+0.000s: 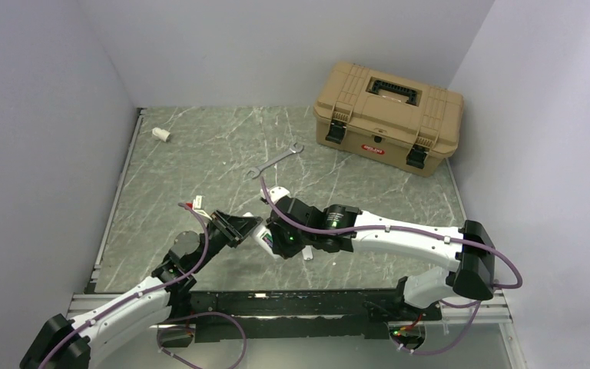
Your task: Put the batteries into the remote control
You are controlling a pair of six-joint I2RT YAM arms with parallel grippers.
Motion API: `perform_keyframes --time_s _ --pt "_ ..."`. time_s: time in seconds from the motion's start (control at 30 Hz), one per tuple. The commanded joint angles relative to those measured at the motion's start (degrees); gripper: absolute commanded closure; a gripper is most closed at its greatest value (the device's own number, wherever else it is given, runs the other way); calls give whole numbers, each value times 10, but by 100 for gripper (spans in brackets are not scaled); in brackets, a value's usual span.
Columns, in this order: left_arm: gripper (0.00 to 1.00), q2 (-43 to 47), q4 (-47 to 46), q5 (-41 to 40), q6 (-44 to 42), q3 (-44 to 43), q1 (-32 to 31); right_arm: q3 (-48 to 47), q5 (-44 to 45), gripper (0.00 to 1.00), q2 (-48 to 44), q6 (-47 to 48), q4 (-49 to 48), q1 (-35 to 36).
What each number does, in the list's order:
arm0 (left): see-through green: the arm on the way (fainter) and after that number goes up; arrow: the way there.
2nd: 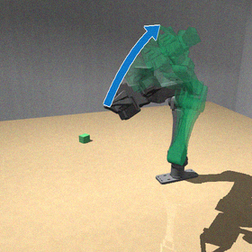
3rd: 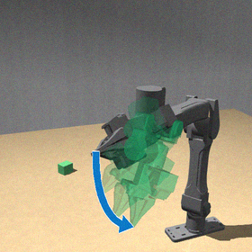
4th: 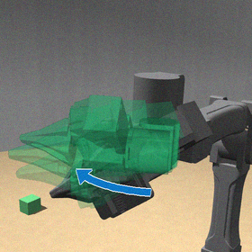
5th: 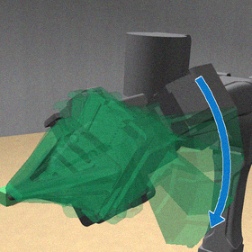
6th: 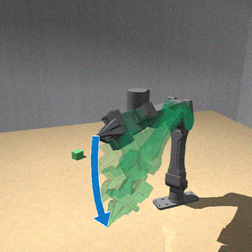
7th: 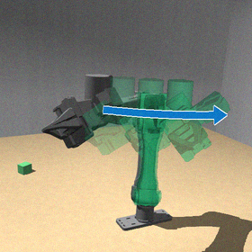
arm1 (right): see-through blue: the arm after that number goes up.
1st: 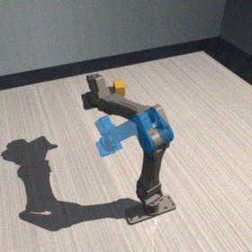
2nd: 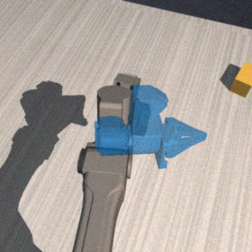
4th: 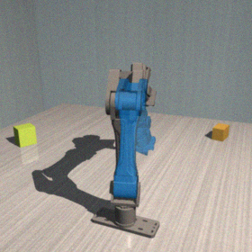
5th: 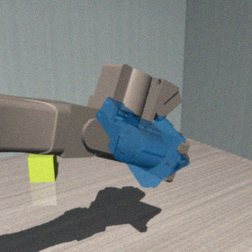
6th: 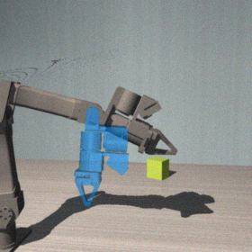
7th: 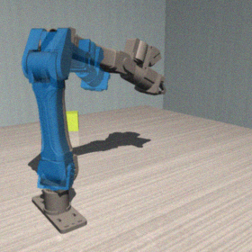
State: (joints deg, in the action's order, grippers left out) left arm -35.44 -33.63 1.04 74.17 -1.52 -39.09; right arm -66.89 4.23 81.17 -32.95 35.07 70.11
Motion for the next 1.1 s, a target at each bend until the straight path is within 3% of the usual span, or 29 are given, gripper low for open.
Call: perform_keyframes --time_s 0.0,0.9,1.07 --pt "100 9 -41 -8 0 -5 -3 -25 10 100 4 9 7 2" --pt "100 11 -37 2 7 -5 -3 -45 48 100 19 49 18 2" --pt "100 7 -38 4 6 -5 -4 -46 49 95 22 49 18 2"
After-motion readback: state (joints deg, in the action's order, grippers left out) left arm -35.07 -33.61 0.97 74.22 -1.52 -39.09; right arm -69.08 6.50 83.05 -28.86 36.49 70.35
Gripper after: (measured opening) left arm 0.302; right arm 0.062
